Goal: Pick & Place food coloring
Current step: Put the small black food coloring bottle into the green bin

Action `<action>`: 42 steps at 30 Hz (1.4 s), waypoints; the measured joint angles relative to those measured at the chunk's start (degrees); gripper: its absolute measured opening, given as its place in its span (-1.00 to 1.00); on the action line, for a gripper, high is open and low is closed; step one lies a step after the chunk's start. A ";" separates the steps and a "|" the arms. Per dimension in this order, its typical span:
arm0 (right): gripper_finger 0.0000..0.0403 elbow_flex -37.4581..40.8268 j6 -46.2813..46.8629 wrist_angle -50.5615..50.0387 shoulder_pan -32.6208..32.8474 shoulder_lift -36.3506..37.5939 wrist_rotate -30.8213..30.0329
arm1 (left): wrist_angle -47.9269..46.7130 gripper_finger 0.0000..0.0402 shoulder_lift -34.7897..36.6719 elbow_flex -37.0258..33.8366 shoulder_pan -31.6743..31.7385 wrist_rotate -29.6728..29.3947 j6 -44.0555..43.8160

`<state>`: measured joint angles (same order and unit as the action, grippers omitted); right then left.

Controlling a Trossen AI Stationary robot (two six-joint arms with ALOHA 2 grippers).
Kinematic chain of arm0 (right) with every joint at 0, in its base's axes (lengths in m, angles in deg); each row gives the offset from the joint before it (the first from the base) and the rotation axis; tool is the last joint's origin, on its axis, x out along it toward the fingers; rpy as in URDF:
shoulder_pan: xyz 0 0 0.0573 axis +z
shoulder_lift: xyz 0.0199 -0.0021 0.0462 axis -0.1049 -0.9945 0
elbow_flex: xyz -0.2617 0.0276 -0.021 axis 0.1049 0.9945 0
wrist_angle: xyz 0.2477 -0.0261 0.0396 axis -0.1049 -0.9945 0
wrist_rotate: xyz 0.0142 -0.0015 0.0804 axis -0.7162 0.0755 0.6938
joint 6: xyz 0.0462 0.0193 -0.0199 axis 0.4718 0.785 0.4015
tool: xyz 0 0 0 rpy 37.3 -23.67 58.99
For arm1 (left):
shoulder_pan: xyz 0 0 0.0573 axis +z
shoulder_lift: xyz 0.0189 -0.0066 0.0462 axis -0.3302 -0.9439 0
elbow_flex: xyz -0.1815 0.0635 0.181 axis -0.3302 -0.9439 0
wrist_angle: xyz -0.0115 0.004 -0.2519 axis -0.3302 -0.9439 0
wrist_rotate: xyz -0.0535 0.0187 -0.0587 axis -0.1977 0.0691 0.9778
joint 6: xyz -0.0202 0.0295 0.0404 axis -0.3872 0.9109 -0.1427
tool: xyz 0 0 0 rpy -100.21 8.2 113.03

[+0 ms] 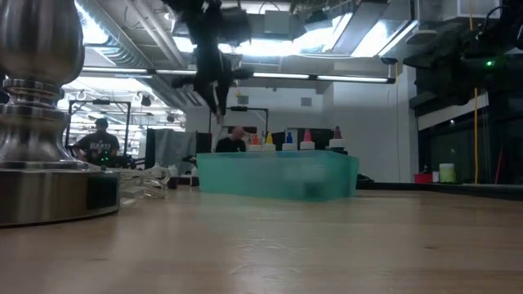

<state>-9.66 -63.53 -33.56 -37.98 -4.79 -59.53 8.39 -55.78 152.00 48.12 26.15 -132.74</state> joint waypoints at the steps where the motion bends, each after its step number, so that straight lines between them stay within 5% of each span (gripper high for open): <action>1: 0.98 0.01 0.00 -0.02 0.00 0.01 0.00 | -0.65 -0.70 0.01 1.29 -0.43 -0.01 1.06; 12: 0.98 0.00 -0.01 0.00 -0.01 0.01 0.00 | -2.14 -0.70 0.01 12.35 -6.12 1.69 17.44; 25: 0.98 0.01 0.00 0.00 -0.01 0.00 0.00 | -2.36 -0.71 -0.29 13.43 -13.89 10.22 39.71; 42: 0.98 0.00 0.00 0.00 -0.01 0.00 0.00 | -5.28 -0.71 -9.55 13.43 -17.63 15.49 47.83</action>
<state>-9.66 -63.53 -33.56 -37.99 -4.79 -59.53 3.12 -65.33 165.43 30.49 41.64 -84.91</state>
